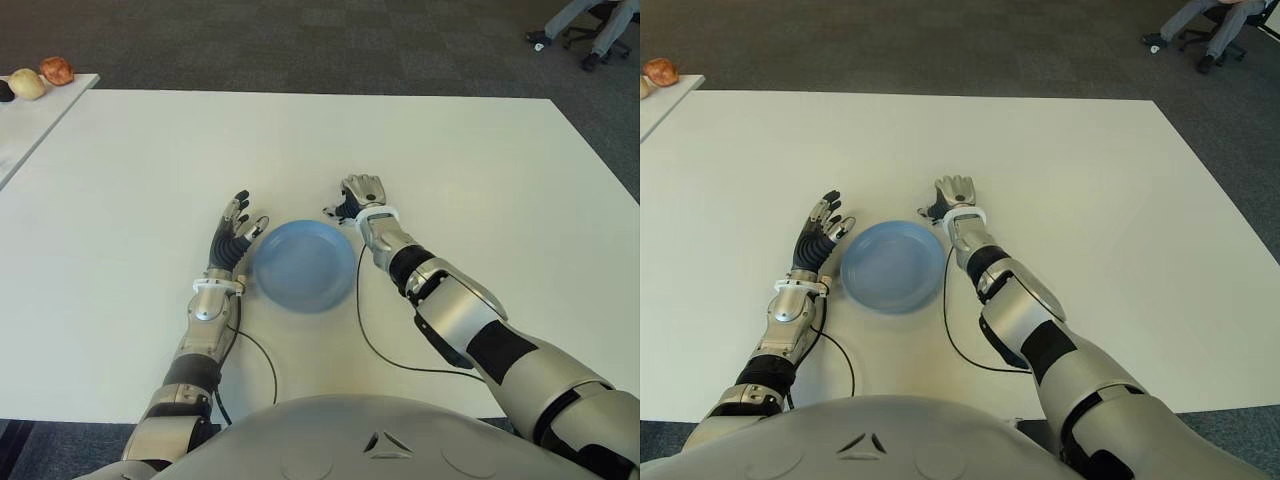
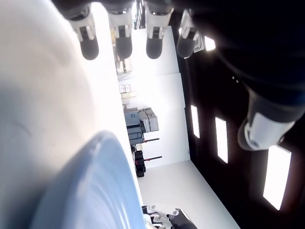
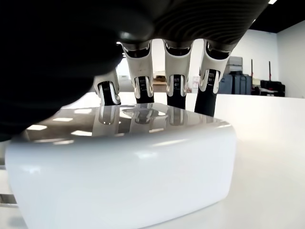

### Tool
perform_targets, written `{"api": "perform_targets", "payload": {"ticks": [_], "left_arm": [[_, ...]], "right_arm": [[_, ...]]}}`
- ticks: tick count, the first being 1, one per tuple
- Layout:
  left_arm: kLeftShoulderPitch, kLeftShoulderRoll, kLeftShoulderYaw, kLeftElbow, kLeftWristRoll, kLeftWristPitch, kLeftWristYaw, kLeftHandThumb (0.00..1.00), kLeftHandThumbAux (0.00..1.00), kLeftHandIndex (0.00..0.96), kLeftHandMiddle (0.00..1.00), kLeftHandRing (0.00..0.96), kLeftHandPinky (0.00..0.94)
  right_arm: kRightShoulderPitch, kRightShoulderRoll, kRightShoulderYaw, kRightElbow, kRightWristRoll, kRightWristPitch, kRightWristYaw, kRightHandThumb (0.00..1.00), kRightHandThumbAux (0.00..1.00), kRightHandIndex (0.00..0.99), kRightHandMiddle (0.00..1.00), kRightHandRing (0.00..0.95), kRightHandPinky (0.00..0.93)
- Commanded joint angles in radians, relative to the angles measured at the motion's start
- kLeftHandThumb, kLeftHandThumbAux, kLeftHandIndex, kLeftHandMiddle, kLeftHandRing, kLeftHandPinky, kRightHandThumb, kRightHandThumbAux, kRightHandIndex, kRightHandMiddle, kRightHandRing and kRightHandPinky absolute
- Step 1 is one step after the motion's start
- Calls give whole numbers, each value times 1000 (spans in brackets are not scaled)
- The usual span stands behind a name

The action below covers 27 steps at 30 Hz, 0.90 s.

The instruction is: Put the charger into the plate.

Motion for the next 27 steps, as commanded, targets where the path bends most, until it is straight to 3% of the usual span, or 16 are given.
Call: {"api": "perform_targets", "payload": {"ticks": [1,7,9,13,27], "left_arm": [[63,-13,-7,76,14,15,23,0,547,0,46,45,49],[62,-12,-6,84,10,4,28,0,539,0,46,46,50],[62,-14,-5,87,11,2,31,0,534,0,47,48,51],[60,-16,-4,91,11,-1,36,0,529,0,51,51,54],[47,-18,-7,115,12,2,45,0,525,0,53,55,53]], "right_arm": [[95,0,3,55,15,-21,39,733,697,439,742,770,812],[97,-1,-1,58,18,-34,27,736,700,441,743,772,821],[97,-2,-3,57,20,-41,23,803,684,424,607,764,818],[95,-3,-8,56,25,-55,15,845,671,454,502,766,822],[86,-14,-17,56,37,-95,-2,859,668,468,474,760,798]]}}
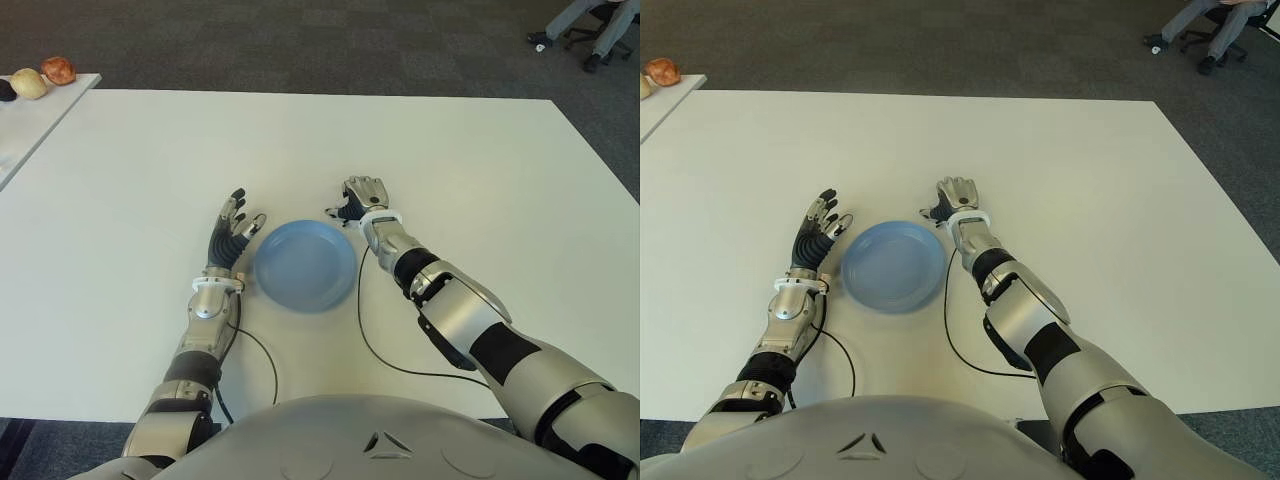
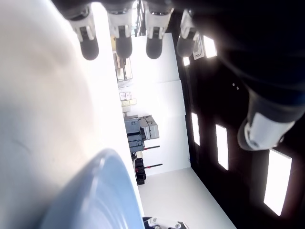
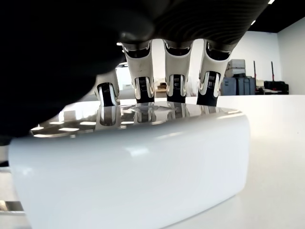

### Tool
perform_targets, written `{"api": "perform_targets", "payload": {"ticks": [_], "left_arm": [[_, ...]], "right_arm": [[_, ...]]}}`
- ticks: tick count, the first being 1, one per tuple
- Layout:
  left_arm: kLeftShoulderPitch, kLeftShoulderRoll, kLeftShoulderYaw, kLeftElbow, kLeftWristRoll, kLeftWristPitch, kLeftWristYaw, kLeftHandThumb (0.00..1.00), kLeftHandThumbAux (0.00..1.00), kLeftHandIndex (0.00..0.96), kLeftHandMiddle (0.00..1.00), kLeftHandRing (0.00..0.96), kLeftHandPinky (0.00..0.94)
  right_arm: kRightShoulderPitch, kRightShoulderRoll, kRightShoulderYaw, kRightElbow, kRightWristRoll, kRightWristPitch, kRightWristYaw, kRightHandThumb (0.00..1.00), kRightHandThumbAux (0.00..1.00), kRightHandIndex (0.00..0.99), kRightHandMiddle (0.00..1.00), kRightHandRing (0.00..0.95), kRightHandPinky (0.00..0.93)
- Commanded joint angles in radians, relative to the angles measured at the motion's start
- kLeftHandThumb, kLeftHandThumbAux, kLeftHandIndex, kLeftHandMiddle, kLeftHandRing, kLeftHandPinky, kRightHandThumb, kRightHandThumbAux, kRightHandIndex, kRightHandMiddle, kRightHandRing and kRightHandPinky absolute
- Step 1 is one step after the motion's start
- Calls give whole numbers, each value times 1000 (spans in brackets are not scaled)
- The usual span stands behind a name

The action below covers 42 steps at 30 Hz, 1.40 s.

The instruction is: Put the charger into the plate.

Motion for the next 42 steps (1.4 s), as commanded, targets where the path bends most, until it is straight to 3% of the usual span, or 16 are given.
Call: {"api": "perform_targets", "payload": {"ticks": [1,12,42], "left_arm": [[65,-16,-10,87,13,26,13,0,525,0,53,54,52],[49,-19,-18,102,24,45,32,0,523,0,42,44,45],[19,-8,-23,159,12,35,-2,0,542,0,29,28,36]], "right_arm": [[67,1,-1,50,14,-18,47,858,668,466,474,759,797],[-15,-2,-25,24,39,-26,57,857,672,443,478,751,779],[-81,-53,-60,-100,56,-139,-50,859,669,455,478,703,749]]}}
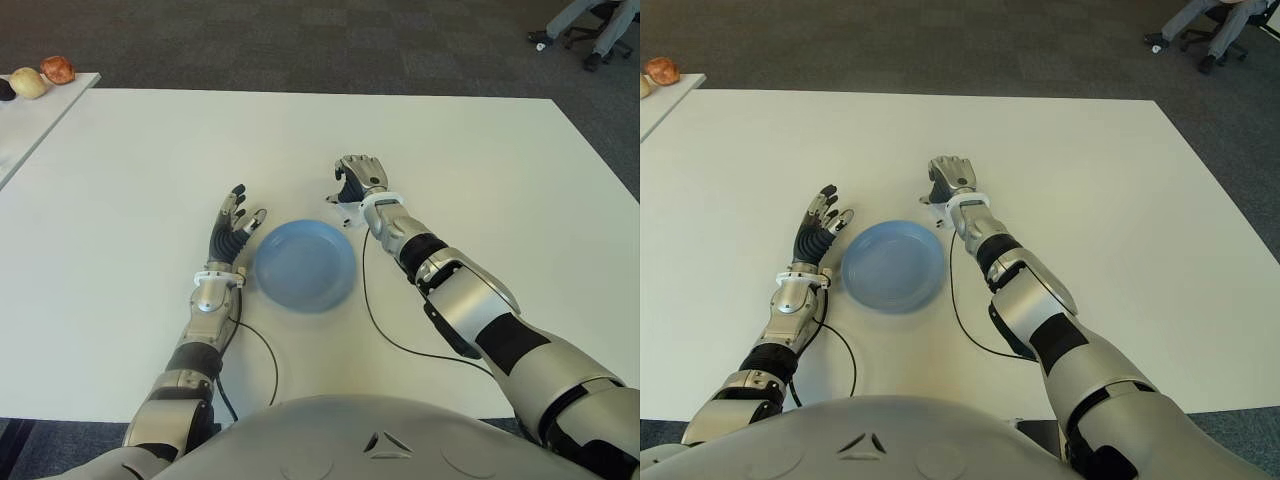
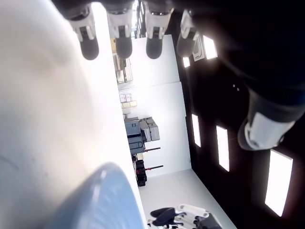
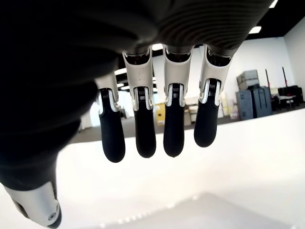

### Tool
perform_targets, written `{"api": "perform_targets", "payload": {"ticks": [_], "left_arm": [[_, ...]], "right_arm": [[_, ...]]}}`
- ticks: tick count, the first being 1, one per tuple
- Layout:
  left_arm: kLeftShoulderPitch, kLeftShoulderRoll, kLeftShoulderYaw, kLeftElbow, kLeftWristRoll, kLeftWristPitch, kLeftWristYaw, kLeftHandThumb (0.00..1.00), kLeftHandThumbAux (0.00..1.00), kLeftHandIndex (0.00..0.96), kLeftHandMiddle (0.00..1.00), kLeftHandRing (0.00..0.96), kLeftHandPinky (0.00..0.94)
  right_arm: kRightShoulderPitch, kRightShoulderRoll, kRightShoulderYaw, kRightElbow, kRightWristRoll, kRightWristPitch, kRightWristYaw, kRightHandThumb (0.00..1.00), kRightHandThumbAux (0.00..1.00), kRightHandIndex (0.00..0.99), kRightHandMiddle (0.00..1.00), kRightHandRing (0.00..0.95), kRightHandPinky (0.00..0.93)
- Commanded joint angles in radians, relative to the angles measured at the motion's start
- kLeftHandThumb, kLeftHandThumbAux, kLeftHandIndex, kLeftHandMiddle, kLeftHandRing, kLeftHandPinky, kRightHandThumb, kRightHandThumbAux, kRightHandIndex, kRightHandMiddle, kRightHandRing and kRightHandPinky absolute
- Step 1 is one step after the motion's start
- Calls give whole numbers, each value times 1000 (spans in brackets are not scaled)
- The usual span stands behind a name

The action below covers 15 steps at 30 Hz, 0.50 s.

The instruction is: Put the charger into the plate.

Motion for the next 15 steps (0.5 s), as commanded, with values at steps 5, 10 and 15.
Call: {"api": "perform_targets", "payload": {"ticks": [5,10,15], "left_arm": [[69,-15,-19,92,12,40,-14,0,546,0,30,29,34],[65,-16,-19,102,13,37,-9,0,549,0,28,28,31],[62,-16,-19,108,14,36,-7,0,551,0,25,26,28]], "right_arm": [[-7,-17,-15,-41,10,-30,1,860,668,455,483,705,724],[-3,-37,-20,-70,14,-60,16,861,668,456,481,688,602],[1,-56,-19,-86,14,-93,22,857,673,435,481,686,551]]}}
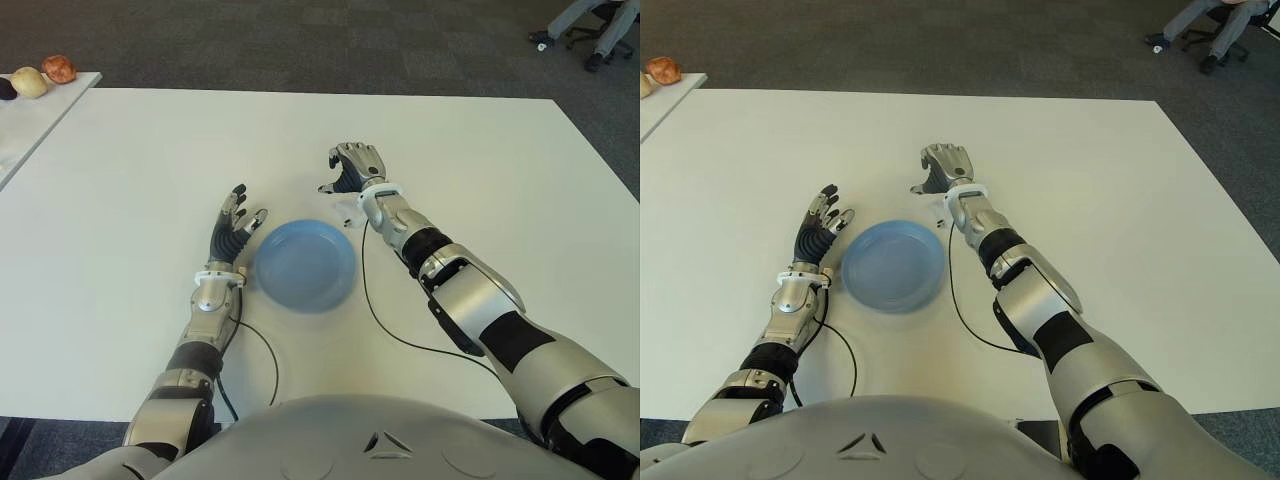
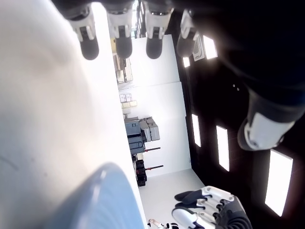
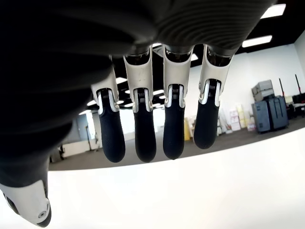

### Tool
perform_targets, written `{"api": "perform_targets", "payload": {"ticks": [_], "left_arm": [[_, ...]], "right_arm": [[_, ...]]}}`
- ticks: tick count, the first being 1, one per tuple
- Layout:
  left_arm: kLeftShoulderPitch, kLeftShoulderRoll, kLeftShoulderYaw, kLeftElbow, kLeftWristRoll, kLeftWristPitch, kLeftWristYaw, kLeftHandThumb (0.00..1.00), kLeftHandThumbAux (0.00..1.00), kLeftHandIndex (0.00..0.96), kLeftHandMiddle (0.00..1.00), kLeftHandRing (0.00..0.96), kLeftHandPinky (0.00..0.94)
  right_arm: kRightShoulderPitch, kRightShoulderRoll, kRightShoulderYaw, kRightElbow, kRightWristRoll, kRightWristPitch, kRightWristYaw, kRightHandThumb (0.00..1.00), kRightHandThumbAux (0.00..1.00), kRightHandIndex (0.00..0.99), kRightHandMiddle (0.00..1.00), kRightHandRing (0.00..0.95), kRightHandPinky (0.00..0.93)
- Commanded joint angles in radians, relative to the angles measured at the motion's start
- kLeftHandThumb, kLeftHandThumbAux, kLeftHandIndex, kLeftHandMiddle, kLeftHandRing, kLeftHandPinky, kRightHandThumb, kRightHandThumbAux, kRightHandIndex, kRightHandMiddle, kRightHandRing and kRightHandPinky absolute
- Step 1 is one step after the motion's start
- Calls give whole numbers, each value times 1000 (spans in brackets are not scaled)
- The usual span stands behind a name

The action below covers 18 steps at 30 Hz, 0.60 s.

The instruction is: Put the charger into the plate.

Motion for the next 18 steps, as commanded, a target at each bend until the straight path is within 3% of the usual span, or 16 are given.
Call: {"api": "perform_targets", "payload": {"ticks": [1,4,8,10,11,15,18], "left_arm": [[69,-16,-18,98,15,39,-6,0,551,0,24,25,27],[64,-16,-18,105,16,39,-5,0,552,0,22,24,27],[63,-18,-19,108,14,37,-8,0,549,0,23,24,29],[63,-18,-18,108,12,36,-10,0,548,0,24,25,33],[63,-19,-19,109,13,36,-10,0,548,0,24,25,33],[63,-23,-21,112,15,38,-6,0,547,0,24,25,29],[62,-24,-21,112,16,41,-3,0,545,0,22,23,24]], "right_arm": [[2,-36,-6,-17,9,-59,26,856,674,430,482,688,550],[-20,-89,-11,-21,27,-159,98,851,678,405,506,726,647],[-44,-139,-28,-5,73,-297,258,851,676,404,526,728,672],[-53,-155,-32,4,87,-344,327,909,645,280,500,547,480],[-57,-164,-33,8,90,-360,352,917,640,263,496,522,453],[-76,-213,-21,18,76,-450,412,704,525,110,286,271,209],[-84,-239,-9,23,54,-500,414,592,457,44,178,161,115]]}}
